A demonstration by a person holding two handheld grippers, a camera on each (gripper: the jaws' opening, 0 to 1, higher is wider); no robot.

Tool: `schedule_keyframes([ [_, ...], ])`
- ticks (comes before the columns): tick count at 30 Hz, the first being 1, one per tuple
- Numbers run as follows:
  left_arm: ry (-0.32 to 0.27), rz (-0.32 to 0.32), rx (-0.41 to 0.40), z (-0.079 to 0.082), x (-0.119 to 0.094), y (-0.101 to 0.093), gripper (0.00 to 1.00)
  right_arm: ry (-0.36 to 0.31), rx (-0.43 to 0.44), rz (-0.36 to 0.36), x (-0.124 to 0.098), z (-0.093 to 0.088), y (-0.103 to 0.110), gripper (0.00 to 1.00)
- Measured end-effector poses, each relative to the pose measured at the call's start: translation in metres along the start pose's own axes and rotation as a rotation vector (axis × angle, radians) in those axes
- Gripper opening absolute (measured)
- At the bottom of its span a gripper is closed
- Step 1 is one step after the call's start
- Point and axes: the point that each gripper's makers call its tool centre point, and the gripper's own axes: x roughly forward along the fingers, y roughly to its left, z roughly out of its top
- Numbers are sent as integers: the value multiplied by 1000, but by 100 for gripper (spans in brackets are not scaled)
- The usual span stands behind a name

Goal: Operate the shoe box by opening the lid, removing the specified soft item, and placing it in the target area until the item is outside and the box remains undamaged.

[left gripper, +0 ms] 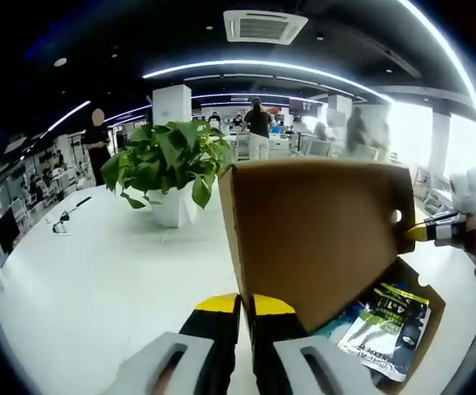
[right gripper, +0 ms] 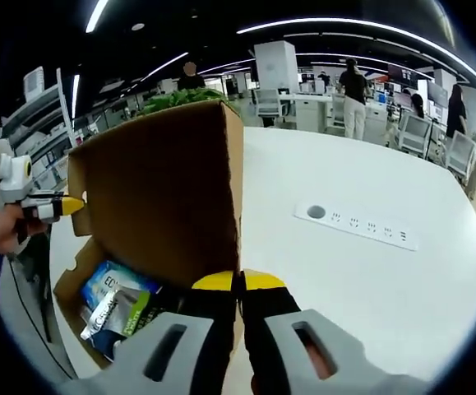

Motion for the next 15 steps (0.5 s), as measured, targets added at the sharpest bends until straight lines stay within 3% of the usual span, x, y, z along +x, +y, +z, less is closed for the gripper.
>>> schedule_keyframes([
  [15, 35, -4, -13, -11, 14, 6, 4, 2, 8, 5, 10, 2, -3, 0],
])
